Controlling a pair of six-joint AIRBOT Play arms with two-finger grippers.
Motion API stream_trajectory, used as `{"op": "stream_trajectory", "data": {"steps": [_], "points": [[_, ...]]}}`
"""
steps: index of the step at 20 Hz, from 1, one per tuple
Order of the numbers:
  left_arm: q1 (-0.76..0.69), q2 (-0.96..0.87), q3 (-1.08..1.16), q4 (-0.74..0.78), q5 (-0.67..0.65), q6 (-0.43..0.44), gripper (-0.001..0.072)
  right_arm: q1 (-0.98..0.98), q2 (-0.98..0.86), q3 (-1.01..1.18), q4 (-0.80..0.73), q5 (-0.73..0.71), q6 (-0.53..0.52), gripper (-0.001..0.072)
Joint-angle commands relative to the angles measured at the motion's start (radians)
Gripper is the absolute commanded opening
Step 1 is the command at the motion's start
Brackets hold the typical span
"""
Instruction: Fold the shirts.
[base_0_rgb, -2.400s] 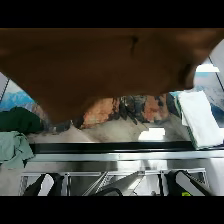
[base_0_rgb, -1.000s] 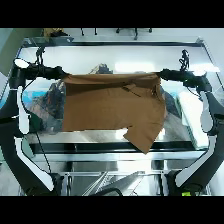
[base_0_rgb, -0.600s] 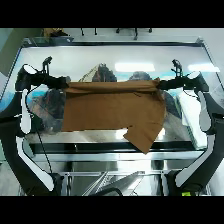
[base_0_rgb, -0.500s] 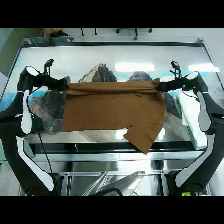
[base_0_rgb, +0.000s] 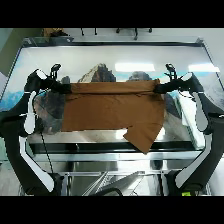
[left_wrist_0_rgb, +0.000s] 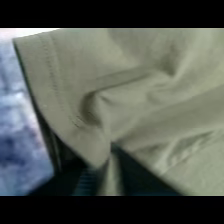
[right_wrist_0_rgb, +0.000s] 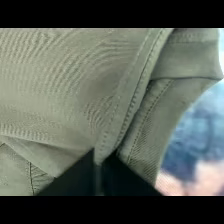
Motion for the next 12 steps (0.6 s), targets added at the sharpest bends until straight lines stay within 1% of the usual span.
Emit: {"op": "stream_trajectory", "data": {"steps": [1, 2, 4, 5, 6, 7, 8, 10, 12], "points": [[0.000, 0.001, 0.091, 0.047, -0.140, -0.076, 0.0669, -0.001, 0.042, 0.004, -0.007, 0.032, 0.008, 0.0310], [0.013, 0.002, 0.161, 0.072, -0.232, -0.140, 0.0665, -0.004, 0.082, 0.008, -0.032, 0.054, 0.042, 0.0310], [0.040, 0.018, 0.273, 0.079, -0.412, -0.230, 0.0666, -0.005, 0.196, 0.010, -0.172, 0.097, 0.149, 0.0320], [0.056, 0.053, 0.263, 0.079, -0.462, -0.257, 0.0667, -0.007, 0.254, 0.009, -0.269, 0.132, 0.245, 0.0450], [0.071, 0.109, 0.198, 0.079, -0.475, -0.269, 0.0666, -0.013, 0.302, -0.002, -0.342, 0.175, 0.328, 0.0516], [0.082, 0.176, 0.094, 0.079, -0.463, -0.270, 0.0666, -0.031, 0.348, -0.033, -0.381, 0.220, 0.402, 0.0505], [0.090, 0.241, -0.019, 0.079, -0.441, -0.267, 0.0666, -0.052, 0.388, -0.086, -0.372, 0.257, 0.430, 0.0505], [0.105, 0.365, -0.283, 0.079, -0.366, -0.237, 0.0666, -0.080, 0.485, -0.266, -0.364, 0.318, 0.439, 0.0504], [0.124, 0.456, -0.528, 0.060, -0.275, -0.200, 0.0667, -0.114, 0.592, -0.465, -0.364, 0.321, 0.439, 0.0503]]}}
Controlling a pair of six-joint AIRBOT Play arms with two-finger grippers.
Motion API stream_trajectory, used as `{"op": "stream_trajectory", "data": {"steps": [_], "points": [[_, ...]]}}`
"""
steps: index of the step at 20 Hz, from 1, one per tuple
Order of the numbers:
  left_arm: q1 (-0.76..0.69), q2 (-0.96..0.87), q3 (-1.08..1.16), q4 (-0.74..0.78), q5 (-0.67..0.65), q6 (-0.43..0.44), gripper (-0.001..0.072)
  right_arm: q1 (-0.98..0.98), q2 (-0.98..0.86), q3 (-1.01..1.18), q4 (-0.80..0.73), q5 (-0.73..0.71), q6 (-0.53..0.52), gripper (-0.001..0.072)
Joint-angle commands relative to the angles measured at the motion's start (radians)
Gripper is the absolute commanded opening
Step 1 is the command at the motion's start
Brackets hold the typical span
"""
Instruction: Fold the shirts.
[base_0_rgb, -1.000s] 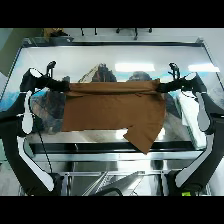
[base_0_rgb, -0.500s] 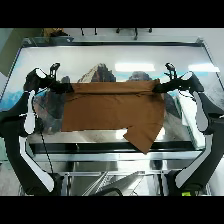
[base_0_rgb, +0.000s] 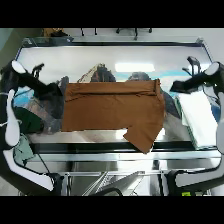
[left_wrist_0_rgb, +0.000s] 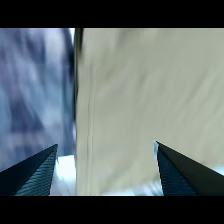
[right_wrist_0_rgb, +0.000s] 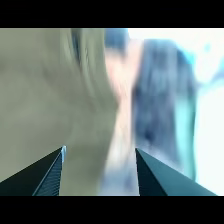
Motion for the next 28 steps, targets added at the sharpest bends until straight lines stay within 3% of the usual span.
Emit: {"op": "stream_trajectory", "data": {"steps": [1, 5, 9, 10, 13, 14, 19, 24, 25, 26, 27, 28], "points": [[0.035, 0.162, -0.383, -0.015, 0.133, 0.034, 0.0666, -0.067, 0.197, -0.314, -0.039, 0.049, 0.063, 0.0502], [0.062, 0.197, -0.579, -0.141, 0.294, 0.118, 0.0666, -0.230, 0.402, -0.591, 0.030, -0.005, 0.048, 0.0502], [0.030, 0.147, -0.618, -0.170, 0.302, 0.148, 0.0665, -0.338, 0.480, -0.748, 0.196, -0.003, -0.020, 0.0503], [0.020, 0.135, -0.617, -0.172, 0.294, 0.148, 0.0636, -0.335, 0.477, -0.779, 0.248, -0.005, -0.048, 0.0503], [-0.003, 0.133, -0.610, -0.171, 0.290, 0.149, 0.0122, -0.334, 0.450, -0.876, 0.377, -0.030, -0.134, 0.0503], [-0.006, 0.133, -0.597, -0.169, 0.288, 0.161, 0.0009, -0.334, 0.435, -0.904, 0.399, -0.048, -0.159, 0.0503], [-0.007, 0.135, -0.514, -0.172, 0.240, 0.163, 0.0012, -0.320, 0.363, -0.993, 0.533, -0.133, -0.288, 0.0503], [-0.007, 0.135, -0.505, -0.172, 0.234, 0.155, 0.0012, -0.141, 0.215, -0.997, 0.590, -0.235, -0.319, 0.0502], [-0.006, 0.135, -0.505, -0.171, 0.232, 0.156, 0.0012, -0.100, 0.196, -0.994, 0.630, -0.244, -0.344, 0.0457], [-0.006, 0.135, -0.504, -0.171, 0.227, 0.155, 0.0012, -0.076, 0.191, -0.988, 0.671, -0.233, -0.382, 0.0268], [-0.004, 0.137, -0.503, -0.170, 0.218, 0.155, 0.0011, -0.064, 0.196, -0.975, 0.695, -0.219, -0.396, 0.0145], [-0.001, 0.138, -0.504, -0.169, 0.203, 0.155, 0.0011, -0.065, 0.211, -0.953, 0.697, -0.197, -0.394, 0.0079]]}}
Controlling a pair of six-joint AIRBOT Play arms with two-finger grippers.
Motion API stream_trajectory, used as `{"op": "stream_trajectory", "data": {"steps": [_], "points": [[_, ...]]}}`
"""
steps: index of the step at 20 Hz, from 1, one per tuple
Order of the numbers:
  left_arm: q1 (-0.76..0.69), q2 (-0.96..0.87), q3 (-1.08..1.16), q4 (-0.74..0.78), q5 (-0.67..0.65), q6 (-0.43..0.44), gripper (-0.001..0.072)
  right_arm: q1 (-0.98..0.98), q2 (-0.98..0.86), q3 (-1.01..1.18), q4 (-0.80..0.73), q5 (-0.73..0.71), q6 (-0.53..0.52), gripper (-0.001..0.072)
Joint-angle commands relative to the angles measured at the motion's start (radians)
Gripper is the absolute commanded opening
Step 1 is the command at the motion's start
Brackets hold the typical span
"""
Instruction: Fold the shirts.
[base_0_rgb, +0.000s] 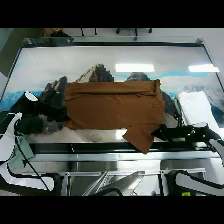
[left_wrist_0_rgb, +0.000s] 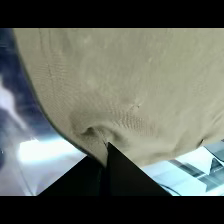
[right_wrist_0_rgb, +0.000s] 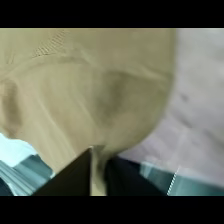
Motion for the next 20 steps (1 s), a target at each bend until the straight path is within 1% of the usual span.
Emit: {"op": "stream_trajectory", "data": {"steps": [1, 2, 3, 4, 6, 7, 9, 10, 12, 13, 15, 16, 18, 20], "points": [[0.008, 0.005, 0.003, 0.001, -0.047, -0.002, 0.0010, 0.045, 0.014, 0.045, 0.063, 0.021, -0.044, 0.0025], [0.016, 0.005, 0.003, 0.006, -0.078, -0.002, 0.0008, 0.033, 0.053, 0.064, 0.037, 0.031, -0.008, 0.0025], [0.020, 0.007, 0.001, 0.012, -0.114, -0.002, 0.0008, 0.021, 0.096, 0.076, -0.023, 0.036, 0.057, 0.0025], [0.027, 0.018, -0.009, 0.017, -0.141, -0.003, 0.0007, 0.007, 0.148, 0.080, -0.123, 0.045, 0.154, 0.0025], [0.036, 0.088, -0.081, 0.076, -0.125, -0.042, 0.0007, 0.006, 0.253, 0.074, -0.340, 0.100, 0.344, 0.0024], [0.036, 0.128, -0.121, 0.119, -0.114, -0.064, 0.0007, 0.006, 0.310, 0.067, -0.418, 0.147, 0.411, 0.0024], [0.036, 0.209, -0.201, 0.236, -0.138, -0.114, 0.0007, 0.006, 0.411, 0.061, -0.533, 0.250, 0.501, 0.0024], [0.036, 0.250, -0.241, 0.291, -0.162, -0.139, 0.0007, 0.006, 0.465, 0.061, -0.568, 0.311, 0.517, 0.0024], [0.044, 0.318, -0.307, 0.352, -0.198, -0.167, 0.0007, 0.006, 0.564, 0.061, -0.576, 0.381, 0.516, 0.0024], [0.053, 0.346, -0.333, 0.348, -0.207, -0.167, 0.0007, 0.006, 0.610, 0.062, -0.575, 0.385, 0.511, 0.0024], [0.055, 0.398, -0.359, 0.343, -0.195, -0.166, 0.0007, 0.006, 0.684, 0.065, -0.558, 0.316, 0.453, 0.0024], [0.051, 0.418, -0.350, 0.340, -0.183, -0.166, 0.0008, 0.006, 0.691, 0.075, -0.530, 0.272, 0.416, 0.0024], [0.035, 0.434, -0.288, 0.340, -0.166, -0.166, 0.0007, 0.006, 0.666, 0.103, -0.424, 0.175, 0.335, 0.0024], [0.015, 0.417, -0.193, 0.340, -0.156, -0.166, 0.0007, 0.006, 0.594, 0.135, -0.267, 0.057, 0.229, 0.0024]]}}
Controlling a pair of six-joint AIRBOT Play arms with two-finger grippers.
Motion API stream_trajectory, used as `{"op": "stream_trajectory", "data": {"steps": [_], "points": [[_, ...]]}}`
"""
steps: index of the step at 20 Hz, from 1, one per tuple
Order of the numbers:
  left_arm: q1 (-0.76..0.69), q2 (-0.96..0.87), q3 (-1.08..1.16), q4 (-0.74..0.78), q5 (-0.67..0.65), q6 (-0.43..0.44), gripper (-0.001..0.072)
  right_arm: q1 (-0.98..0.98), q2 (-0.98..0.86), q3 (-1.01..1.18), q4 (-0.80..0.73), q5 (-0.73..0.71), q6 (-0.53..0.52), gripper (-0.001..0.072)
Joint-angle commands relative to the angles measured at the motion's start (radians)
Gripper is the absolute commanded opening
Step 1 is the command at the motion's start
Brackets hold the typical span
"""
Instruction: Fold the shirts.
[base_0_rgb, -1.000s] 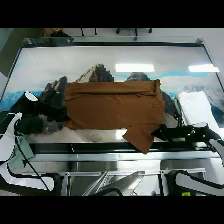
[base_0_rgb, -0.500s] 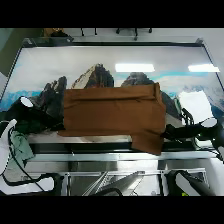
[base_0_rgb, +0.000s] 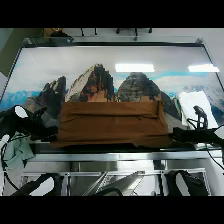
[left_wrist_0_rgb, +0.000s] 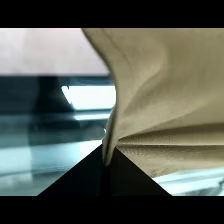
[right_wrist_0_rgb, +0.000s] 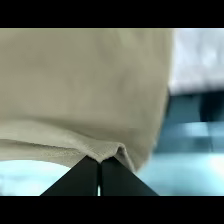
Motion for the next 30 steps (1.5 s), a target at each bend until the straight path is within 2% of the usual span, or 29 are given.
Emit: {"op": "stream_trajectory", "data": {"steps": [1, 4, 6, 9, 12, 15, 18, 19, 20, 21, 23, 24, 28, 30], "points": [[-0.032, -0.012, 0.130, 0.014, 0.019, -0.006, 0.0008, 0.000, -0.086, 0.053, 0.255, -0.203, -0.191, 0.0024], [-0.080, -0.129, 0.298, 0.016, 0.027, -0.008, 0.0008, 0.000, -0.254, 0.117, 0.458, -0.333, -0.363, 0.0024], [-0.101, -0.213, 0.388, 0.019, 0.066, -0.022, 0.0008, 0.007, -0.368, 0.161, 0.488, -0.394, -0.397, 0.0024], [-0.117, -0.342, 0.505, 0.018, 0.131, -0.044, 0.0009, 0.069, -0.526, 0.197, 0.484, -0.486, -0.436, 0.0024], [-0.134, -0.464, 0.594, 0.018, 0.134, -0.044, 0.0009, 0.151, -0.648, 0.213, 0.430, -0.599, -0.437, 0.0024], [-0.135, -0.551, 0.629, 0.018, 0.124, -0.044, 0.0009, 0.184, -0.698, 0.223, 0.406, -0.642, -0.437, 0.0024], [-0.135, -0.580, 0.632, 0.018, 0.124, -0.044, 0.0015, 0.186, -0.685, 0.253, 0.340, -0.623, -0.436, 0.0030], [-0.135, -0.580, 0.632, 0.018, 0.117, -0.044, 0.0034, 0.186, -0.668, 0.278, 0.308, -0.587, -0.435, 0.0150], [-0.135, -0.577, 0.632, 0.018, 0.106, -0.043, 0.0351, 0.186, -0.650, 0.308, 0.271, -0.550, -0.415, 0.0337], [-0.135, -0.572, 0.634, 0.018, 0.093, -0.048, 0.0688, 0.182, -0.636, 0.341, 0.214, -0.516, -0.359, 0.0460], [-0.135, -0.566, 0.657, 0.017, 0.053, -0.047, 0.0689, 0.144, -0.625, 0.396, 0.119, -0.426, -0.225, 0.0593], [-0.135, -0.564, 0.678, 0.016, 0.028, -0.047, 0.0689, 0.111, -0.632, 0.402, 0.122, -0.381, -0.193, 0.0655], [-0.145, -0.564, 0.790, -0.007, -0.076, -0.048, 0.0688, 0.002, -0.746, 0.402, 0.193, -0.193, -0.191, 0.0656], [-0.149, -0.564, 0.836, -0.034, -0.104, -0.048, 0.0688, -0.008, -0.812, 0.402, 0.222, -0.170, -0.216, 0.0655]]}}
